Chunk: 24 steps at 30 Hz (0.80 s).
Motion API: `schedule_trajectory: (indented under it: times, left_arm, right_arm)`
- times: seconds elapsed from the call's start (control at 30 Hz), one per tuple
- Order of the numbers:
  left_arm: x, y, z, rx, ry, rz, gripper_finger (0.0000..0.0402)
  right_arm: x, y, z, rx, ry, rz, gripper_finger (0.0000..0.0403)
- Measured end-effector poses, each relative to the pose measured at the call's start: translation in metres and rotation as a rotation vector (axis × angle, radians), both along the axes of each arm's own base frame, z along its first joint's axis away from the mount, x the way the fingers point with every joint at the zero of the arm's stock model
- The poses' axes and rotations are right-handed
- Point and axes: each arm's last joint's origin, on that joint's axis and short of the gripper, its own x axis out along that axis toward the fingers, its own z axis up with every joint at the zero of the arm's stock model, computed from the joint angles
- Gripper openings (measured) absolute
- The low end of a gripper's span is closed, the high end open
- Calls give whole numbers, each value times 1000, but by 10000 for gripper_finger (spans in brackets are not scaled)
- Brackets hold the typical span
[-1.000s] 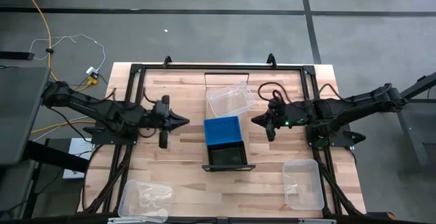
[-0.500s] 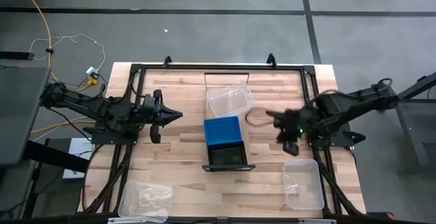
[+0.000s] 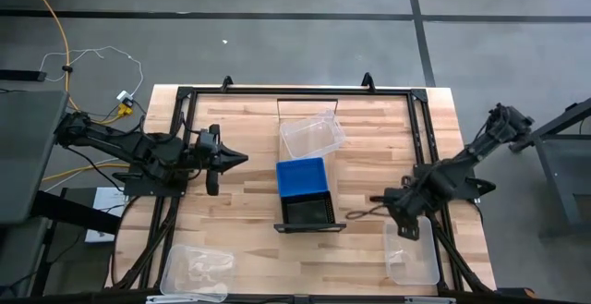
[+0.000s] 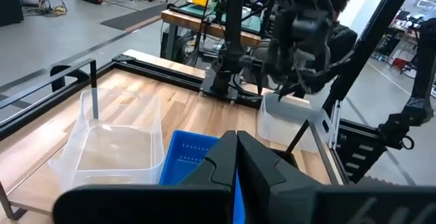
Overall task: Stack baskets on shelf by color
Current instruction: Stack the right transparent bin on top of the other transparent bin on the shelf
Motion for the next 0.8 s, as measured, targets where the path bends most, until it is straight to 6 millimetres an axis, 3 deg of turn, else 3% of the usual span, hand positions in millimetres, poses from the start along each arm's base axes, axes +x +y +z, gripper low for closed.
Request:
schedule_trajectory:
  times: [0.33, 0.57, 0.67, 0.8]
  left_arm:
    - [0, 1, 0, 7, -1, 30, 0]
    - [0, 1, 0, 8, -1, 40, 0]
    - [0, 1, 0, 7, -2, 41, 0]
    - [0, 1, 0, 8, -1, 40, 0]
  right_arm:
    - [-18, 8, -49, 14, 57, -74, 224]
    - [-25, 2, -67, -19, 98, -105, 222]
    - [-26, 1, -71, -23, 107, -106, 205]
    - [-28, -1, -74, -29, 119, -104, 148]
